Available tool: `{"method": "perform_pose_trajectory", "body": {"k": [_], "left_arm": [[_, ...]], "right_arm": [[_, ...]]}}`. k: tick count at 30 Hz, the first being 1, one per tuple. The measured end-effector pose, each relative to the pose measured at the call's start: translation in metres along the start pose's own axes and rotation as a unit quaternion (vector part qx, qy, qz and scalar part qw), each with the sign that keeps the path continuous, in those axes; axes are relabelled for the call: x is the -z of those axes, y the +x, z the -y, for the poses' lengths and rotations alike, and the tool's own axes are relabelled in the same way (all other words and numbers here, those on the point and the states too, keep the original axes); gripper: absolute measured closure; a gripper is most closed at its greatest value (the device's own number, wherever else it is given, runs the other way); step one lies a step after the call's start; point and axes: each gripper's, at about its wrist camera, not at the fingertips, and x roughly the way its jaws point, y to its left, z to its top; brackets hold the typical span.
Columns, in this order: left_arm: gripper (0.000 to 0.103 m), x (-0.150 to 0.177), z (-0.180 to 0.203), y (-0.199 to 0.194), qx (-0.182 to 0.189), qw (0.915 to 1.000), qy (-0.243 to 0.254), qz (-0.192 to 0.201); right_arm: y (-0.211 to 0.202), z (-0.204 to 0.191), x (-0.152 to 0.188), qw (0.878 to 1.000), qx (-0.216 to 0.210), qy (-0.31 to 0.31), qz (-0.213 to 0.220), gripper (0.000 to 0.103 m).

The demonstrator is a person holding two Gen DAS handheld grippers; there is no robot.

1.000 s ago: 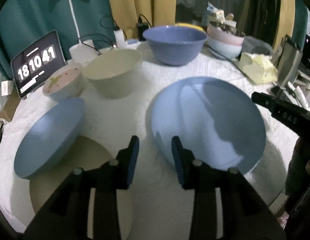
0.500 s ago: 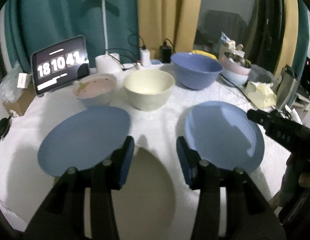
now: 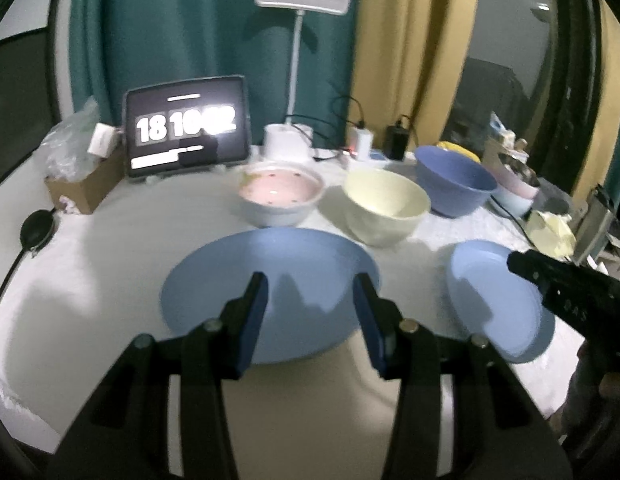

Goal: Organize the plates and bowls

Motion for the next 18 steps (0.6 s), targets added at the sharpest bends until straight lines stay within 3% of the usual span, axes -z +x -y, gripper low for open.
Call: {"method": "perform_pose_trajectory", "body": {"k": [7,18], "left_arm": [[0.057,-0.004,-0.037,-0.002,-0.023,0.9994,-0.022,0.015],[0.057,-0.002,-0.087,0.016,-0.051,0.9971,-0.056,0.003]], "right_arm": [[0.009,-0.030,-0.009,1.000,-0.007,-0.022,-0.004,0.076],[0.035,-0.071,-0.018,0.998,-0.025,-0.049,-0.023,0.075]]}}
